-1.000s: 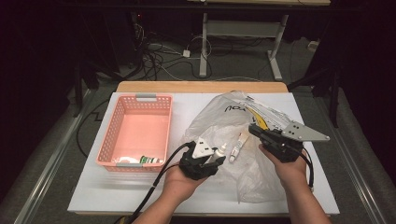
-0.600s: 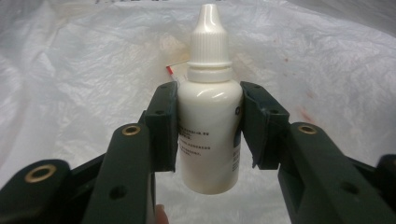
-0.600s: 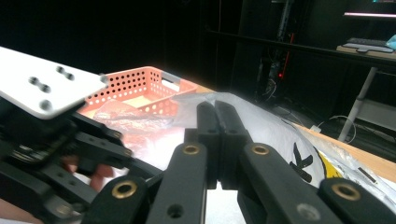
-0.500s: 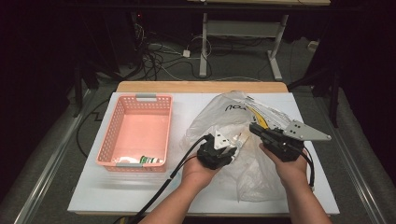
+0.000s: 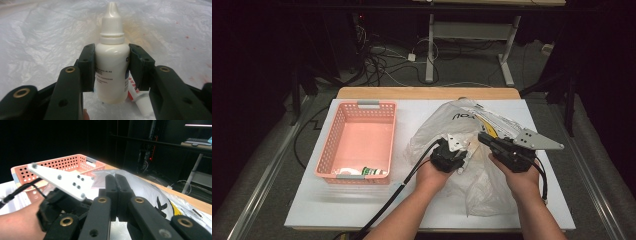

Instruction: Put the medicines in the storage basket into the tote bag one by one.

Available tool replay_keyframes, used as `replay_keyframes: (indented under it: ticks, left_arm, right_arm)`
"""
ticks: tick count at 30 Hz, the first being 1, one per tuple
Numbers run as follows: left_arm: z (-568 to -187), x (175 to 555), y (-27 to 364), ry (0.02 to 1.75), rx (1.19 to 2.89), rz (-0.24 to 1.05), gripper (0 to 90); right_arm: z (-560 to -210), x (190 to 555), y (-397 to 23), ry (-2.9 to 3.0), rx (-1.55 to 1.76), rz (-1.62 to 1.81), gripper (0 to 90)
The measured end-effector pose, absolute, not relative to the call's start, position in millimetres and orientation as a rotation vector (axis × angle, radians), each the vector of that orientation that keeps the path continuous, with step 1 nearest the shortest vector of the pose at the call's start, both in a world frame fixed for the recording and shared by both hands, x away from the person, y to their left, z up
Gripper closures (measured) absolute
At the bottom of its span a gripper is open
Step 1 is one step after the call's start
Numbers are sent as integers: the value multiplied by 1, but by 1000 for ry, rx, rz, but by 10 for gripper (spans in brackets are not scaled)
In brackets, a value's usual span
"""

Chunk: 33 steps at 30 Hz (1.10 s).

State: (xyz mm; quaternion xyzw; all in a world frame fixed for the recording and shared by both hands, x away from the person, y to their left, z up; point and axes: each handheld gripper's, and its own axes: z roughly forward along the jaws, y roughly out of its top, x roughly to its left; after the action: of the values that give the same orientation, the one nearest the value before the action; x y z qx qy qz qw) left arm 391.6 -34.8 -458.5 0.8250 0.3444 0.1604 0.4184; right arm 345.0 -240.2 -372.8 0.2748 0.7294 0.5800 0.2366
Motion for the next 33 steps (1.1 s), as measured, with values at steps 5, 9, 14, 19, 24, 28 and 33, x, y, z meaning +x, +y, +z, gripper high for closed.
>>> replay_keyframes:
  ticks: [5, 9, 14, 19, 24, 28, 33]
  left_arm:
    - [-461, 397, -41, 858, 2072, 411, 579]
    - [-464, 400, -45, 856, 2081, 418, 578]
    - [-468, 402, -47, 867, 2086, 420, 577]
    - [-466, 402, -46, 868, 2067, 441, 515]
    - [-462, 399, -43, 862, 2086, 433, 447]
    - [-458, 392, -39, 847, 2075, 396, 428]
    - [-453, 379, -29, 805, 2084, 332, 396]
  right_arm:
    - [-374, 346, -240, 1997, 762, 1595, 900]
    - [-374, 346, -241, 1996, 761, 1597, 900]
    - [-374, 346, -242, 1996, 767, 1596, 900]
    - [-374, 346, -242, 1997, 763, 1593, 900]
    - [-374, 346, -242, 1996, 765, 1595, 900]
    - [-374, 346, -243, 1997, 770, 1595, 900]
    - [-373, 346, -245, 1992, 770, 1593, 900]
